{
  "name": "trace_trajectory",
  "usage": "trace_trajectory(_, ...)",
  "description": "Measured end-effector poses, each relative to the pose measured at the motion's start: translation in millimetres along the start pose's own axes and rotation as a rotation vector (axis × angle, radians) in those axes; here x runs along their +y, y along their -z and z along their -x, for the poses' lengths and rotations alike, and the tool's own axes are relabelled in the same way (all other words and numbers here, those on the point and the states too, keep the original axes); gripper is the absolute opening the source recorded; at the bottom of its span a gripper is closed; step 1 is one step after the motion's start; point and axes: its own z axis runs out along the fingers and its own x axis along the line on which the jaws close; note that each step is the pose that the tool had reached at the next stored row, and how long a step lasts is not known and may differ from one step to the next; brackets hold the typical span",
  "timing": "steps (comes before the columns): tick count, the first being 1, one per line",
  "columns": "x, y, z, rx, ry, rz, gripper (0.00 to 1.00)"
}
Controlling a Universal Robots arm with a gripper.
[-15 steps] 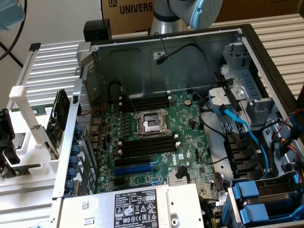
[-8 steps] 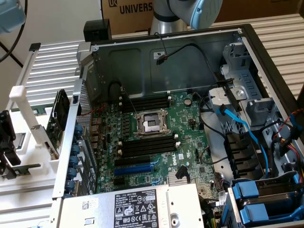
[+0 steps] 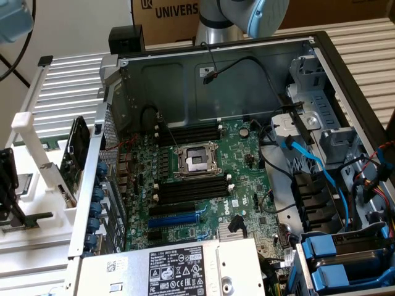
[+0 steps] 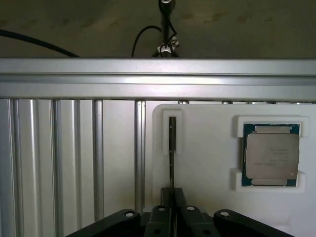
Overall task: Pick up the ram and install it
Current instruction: 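Pick up the ram and move it above insertion slot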
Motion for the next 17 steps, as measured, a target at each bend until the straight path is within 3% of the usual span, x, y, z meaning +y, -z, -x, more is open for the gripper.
trace_trajectory(8,-0.1,0.5,0.1,-0.0021,0.0,-0.0014,0.14)
trace_trajectory(17,-1.6,25.9,-0.9,-0.0014,0.0,0.0,0.14)
